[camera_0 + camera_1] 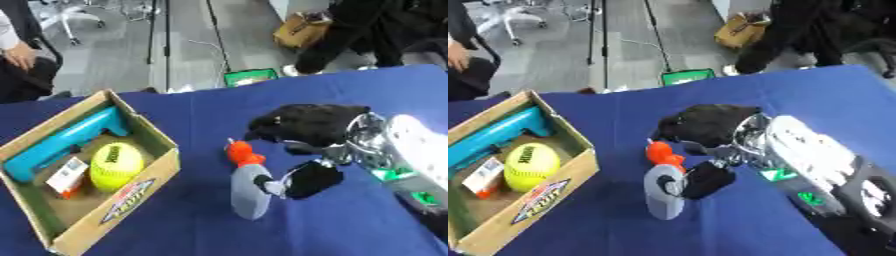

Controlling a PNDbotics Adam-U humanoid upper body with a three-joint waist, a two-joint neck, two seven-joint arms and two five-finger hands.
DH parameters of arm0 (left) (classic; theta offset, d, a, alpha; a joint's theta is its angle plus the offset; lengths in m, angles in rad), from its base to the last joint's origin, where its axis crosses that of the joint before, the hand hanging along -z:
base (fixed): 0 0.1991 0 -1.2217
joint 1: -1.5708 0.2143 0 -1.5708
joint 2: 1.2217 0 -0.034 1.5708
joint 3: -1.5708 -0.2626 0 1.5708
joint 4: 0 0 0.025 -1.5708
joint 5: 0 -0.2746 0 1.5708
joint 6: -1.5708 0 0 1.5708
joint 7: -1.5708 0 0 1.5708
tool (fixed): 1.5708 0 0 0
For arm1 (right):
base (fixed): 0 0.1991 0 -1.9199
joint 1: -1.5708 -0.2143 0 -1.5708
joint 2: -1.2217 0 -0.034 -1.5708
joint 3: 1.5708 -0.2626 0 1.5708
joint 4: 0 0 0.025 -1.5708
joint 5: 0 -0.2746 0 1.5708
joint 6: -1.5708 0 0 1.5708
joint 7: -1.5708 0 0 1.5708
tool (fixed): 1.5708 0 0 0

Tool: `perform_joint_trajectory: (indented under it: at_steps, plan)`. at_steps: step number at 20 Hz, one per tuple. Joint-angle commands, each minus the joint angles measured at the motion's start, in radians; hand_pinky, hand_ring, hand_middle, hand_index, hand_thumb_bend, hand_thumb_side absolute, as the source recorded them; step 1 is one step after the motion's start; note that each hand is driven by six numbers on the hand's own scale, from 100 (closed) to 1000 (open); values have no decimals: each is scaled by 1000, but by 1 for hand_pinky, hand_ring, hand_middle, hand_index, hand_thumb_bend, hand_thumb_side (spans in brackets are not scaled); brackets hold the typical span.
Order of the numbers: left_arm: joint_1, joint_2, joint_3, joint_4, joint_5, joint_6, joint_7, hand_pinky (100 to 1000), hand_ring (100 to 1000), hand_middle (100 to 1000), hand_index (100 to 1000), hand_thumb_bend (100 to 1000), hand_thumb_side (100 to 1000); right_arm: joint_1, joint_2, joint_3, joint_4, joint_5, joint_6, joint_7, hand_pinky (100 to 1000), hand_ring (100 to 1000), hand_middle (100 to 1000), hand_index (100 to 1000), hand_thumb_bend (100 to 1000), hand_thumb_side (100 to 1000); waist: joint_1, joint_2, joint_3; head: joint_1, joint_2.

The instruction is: Pick up objects on the table and place them in the box.

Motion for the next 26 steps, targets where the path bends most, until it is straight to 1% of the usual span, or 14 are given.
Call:
perform_joint_trajectory:
  at_steps: [1, 4, 5, 10, 13, 19, 23, 24, 25, 26]
  plan:
    - [-12, 24, 2, -15, 4, -2, -1, 1000, 916, 982, 860, 100, 894, -7, -8, 5, -18, 30, 6, -1, 1000, 984, 969, 1000, 336, 804, -3, -16, 2, -5, -10]
    - [-11, 24, 1, -15, 4, -1, -3, 1000, 915, 982, 860, 100, 894, 0, -8, 19, -18, 36, 7, -1, 1000, 982, 971, 1000, 335, 800, -6, -15, 3, -5, -9]
    - [-11, 24, 1, -15, 4, -1, -3, 1000, 915, 982, 859, 100, 894, 1, -10, 23, -18, 35, 9, -1, 995, 981, 973, 1000, 345, 782, -6, -15, 4, -5, -8]
    - [-11, 24, -1, -15, 5, -2, -6, 1000, 915, 982, 859, 100, 895, 0, -14, 47, -18, 29, 15, -1, 994, 981, 978, 1000, 365, 763, -9, -13, 7, -6, -7]
    - [-11, 25, -2, -15, 6, -3, -7, 1000, 915, 982, 859, 100, 895, -1, -20, 53, -18, 40, 16, -1, 1000, 986, 975, 1000, 372, 775, -10, -11, 11, -5, -8]
    - [-12, 24, -4, -15, 6, -4, -10, 1000, 915, 982, 859, 100, 895, -2, -23, 66, -18, 64, 17, -1, 1000, 997, 981, 1000, 304, 921, -11, -7, 15, -1, -6]
    - [-12, 23, -4, -15, 6, -4, -11, 1000, 915, 982, 859, 100, 895, -3, -20, 71, -18, 67, 19, -1, 1000, 997, 981, 1000, 306, 922, -12, -5, 16, -2, -4]
    - [-12, 23, -5, -15, 7, -5, -11, 1000, 915, 982, 858, 100, 895, -3, -20, 71, -18, 70, 20, -1, 1000, 995, 976, 1000, 336, 894, -11, -4, 18, -2, -4]
    - [-13, 23, -5, -15, 7, -5, -11, 1000, 915, 982, 858, 100, 895, -4, -20, 72, -18, 75, 21, -1, 1000, 995, 976, 1000, 336, 894, -10, -3, 19, -3, -5]
    - [-13, 22, -5, -15, 7, -6, -12, 1000, 915, 982, 856, 100, 895, -5, -21, 74, -17, 82, 21, -1, 1000, 1000, 974, 1000, 355, 888, -9, -3, 20, -4, -5]
